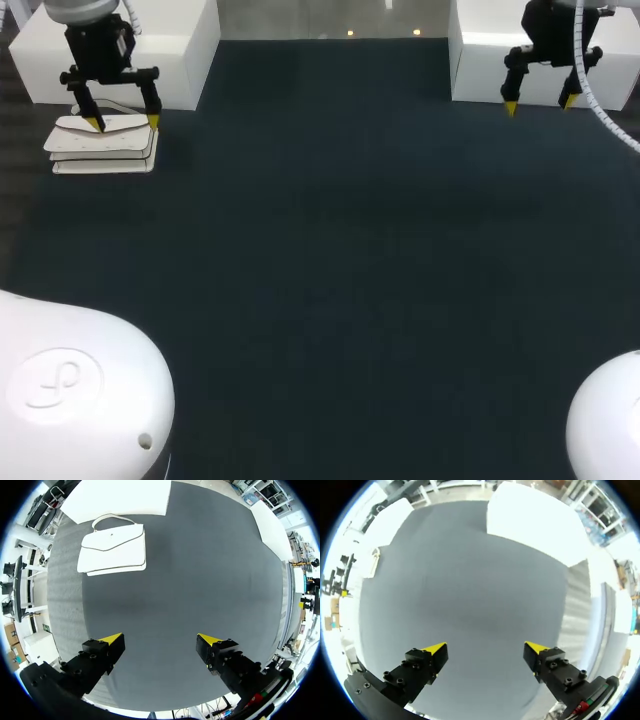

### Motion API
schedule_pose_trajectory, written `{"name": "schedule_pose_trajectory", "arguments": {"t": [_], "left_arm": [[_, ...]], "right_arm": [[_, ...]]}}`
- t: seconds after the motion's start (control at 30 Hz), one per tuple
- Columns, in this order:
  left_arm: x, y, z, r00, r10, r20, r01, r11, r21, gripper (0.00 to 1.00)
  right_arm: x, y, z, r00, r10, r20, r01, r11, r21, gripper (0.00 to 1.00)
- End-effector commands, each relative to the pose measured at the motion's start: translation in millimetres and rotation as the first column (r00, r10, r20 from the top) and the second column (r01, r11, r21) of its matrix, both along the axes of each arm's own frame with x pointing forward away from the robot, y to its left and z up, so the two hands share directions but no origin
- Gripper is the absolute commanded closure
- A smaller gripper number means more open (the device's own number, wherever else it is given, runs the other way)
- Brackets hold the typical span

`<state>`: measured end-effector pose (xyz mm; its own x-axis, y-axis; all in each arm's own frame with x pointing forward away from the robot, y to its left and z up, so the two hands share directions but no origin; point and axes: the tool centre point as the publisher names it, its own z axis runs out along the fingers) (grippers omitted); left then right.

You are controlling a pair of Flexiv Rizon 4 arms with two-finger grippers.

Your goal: Pick up the bag, open it, inspect its contents, close it, and place it on the opposite side

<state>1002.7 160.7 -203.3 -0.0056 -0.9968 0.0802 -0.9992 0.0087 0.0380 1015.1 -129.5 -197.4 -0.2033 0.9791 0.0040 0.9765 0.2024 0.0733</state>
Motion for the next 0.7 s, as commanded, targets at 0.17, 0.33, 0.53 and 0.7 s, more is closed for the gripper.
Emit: {"name": "schedule_pose_trajectory", "arguments": {"t": [0.17,0.33,0.53,0.7], "left_arm": [[19.5,40,-6,0.997,0.058,-0.058,-0.066,0.987,-0.148,0.00],[28.7,64,-9,0.989,0.119,-0.082,-0.135,0.967,-0.218,0.00],[34.8,86,-13,0.979,0.179,-0.098,-0.200,0.941,-0.272,0.00],[38.9,102,-19,0.970,0.215,-0.113,-0.239,0.923,-0.302,0.00]], "right_arm": [[-8.4,24,-18,0.856,0.446,0.263,-0.445,0.893,-0.068,0.00],[-4.5,36,-27,0.714,0.597,0.364,-0.622,0.781,-0.061,0.00],[1.5,57,-35,0.572,0.706,0.417,-0.751,0.656,-0.079,0.00],[5.6,78,-44,0.433,0.788,0.438,-0.844,0.525,-0.111,0.00]]}}
